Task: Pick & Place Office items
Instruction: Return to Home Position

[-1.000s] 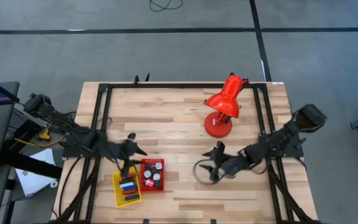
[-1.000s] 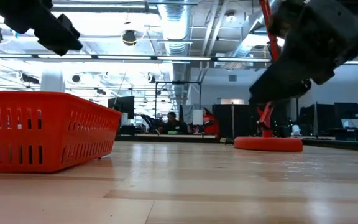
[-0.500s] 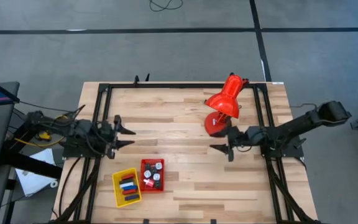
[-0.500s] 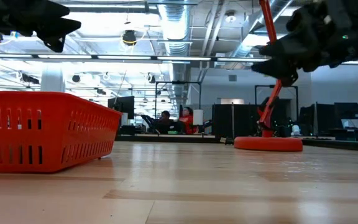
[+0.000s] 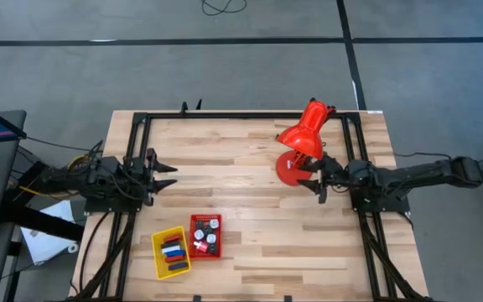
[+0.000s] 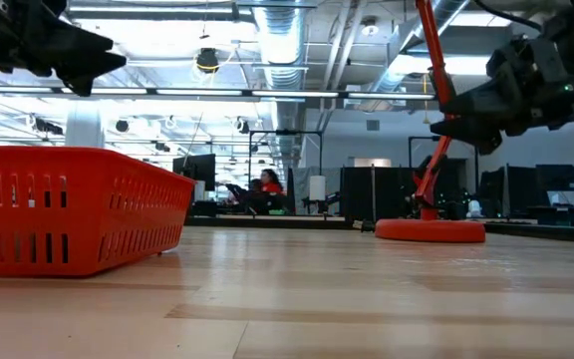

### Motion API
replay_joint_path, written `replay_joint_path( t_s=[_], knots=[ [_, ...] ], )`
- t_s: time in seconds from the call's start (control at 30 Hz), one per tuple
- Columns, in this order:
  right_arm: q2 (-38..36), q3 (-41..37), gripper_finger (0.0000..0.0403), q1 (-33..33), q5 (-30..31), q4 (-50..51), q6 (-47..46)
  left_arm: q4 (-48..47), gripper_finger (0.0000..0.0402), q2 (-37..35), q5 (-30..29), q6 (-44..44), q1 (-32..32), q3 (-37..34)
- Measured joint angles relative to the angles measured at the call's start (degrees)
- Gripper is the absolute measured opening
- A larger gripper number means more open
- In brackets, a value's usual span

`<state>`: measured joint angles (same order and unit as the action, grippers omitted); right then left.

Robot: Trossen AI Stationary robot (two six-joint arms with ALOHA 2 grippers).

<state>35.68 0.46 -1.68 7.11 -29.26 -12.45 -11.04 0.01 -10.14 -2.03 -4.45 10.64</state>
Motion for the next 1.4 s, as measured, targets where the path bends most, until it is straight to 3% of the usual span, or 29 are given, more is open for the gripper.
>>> replay_joint_path(
  t_s=[0.37,0.57,0.77,1.4],
  knots=[
    [-15.6,0.0,0.0244,-0.8,0.7,15.6,2.8,7.0,0.0163,0.0,3.6,0.6,2.2,-5.6],
    [-25.6,-0.1,0.0244,-0.8,4.1,25.3,3.0,13.6,0.0163,0.0,6.2,1.7,2.7,-10.3],
    [-34.1,-0.1,0.0244,-0.7,3.7,26.7,8.3,13.3,0.0163,0.1,6.1,-1.5,2.9,-10.2],
    [-34.9,-0.1,0.0244,-0.7,3.3,26.8,12.0,15.1,0.0163,0.5,6.0,-1.6,2.9,-10.2]
  ],
)
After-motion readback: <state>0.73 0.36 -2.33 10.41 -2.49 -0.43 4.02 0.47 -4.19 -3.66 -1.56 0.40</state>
